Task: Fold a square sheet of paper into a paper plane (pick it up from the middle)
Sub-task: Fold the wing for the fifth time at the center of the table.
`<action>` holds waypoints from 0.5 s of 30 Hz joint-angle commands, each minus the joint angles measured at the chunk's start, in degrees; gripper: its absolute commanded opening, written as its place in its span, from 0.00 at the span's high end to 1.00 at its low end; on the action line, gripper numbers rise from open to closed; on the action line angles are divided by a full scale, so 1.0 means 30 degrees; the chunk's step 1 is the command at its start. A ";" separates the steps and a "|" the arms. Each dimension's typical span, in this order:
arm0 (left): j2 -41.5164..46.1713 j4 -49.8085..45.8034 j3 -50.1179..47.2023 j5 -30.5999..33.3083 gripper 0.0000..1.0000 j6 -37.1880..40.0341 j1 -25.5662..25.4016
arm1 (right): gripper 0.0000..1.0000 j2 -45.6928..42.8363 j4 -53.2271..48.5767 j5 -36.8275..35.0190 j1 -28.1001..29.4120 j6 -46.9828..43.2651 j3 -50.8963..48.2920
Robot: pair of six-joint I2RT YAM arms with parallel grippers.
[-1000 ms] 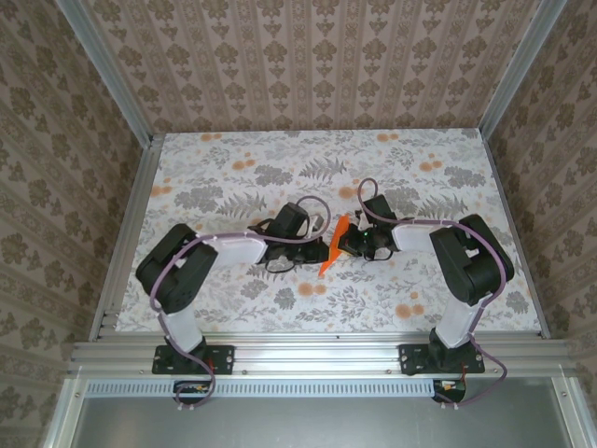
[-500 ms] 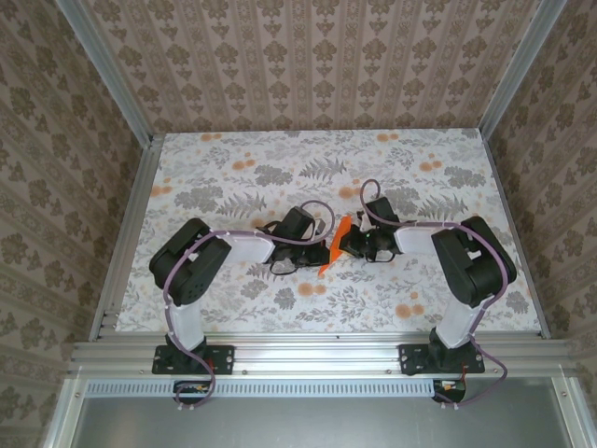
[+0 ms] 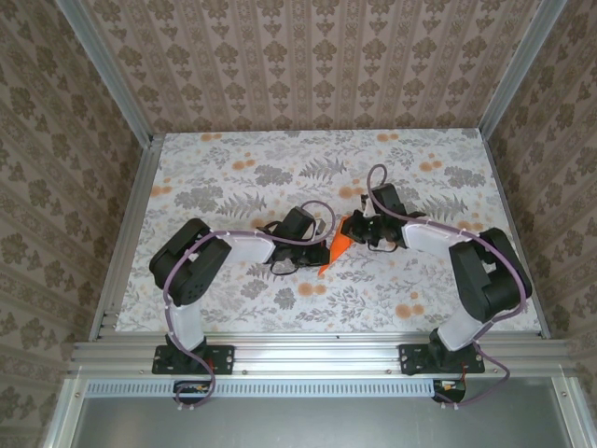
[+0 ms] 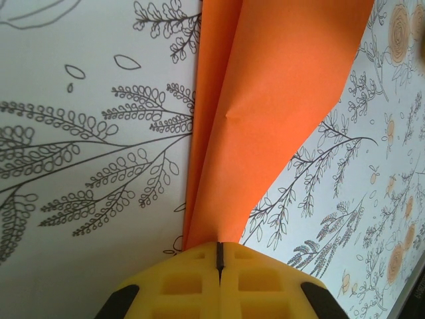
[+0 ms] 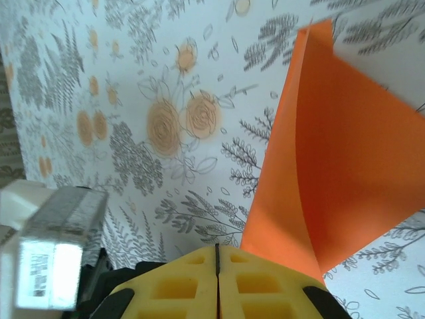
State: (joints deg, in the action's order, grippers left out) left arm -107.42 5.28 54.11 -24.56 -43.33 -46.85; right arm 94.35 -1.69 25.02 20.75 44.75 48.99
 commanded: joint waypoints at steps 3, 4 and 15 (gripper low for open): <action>-0.0874 -0.1646 -0.0476 0.1264 0.99 -0.0028 -0.0114 | 0.92 0.1769 -0.0295 -0.0092 0.1071 0.0194 0.1033; -0.0874 -0.1574 -0.0512 0.1271 1.00 -0.0058 -0.0108 | 0.92 0.2026 -0.0146 -0.0097 0.1184 0.0353 0.1113; -0.0874 -0.1203 -0.0889 0.1124 1.00 -0.0268 -0.0115 | 0.93 0.4530 0.1110 0.0647 0.1260 0.0795 0.1275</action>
State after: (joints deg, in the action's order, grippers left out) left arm -107.42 6.35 53.65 -24.53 -43.79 -46.85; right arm 105.58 1.13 27.11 24.64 46.68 51.99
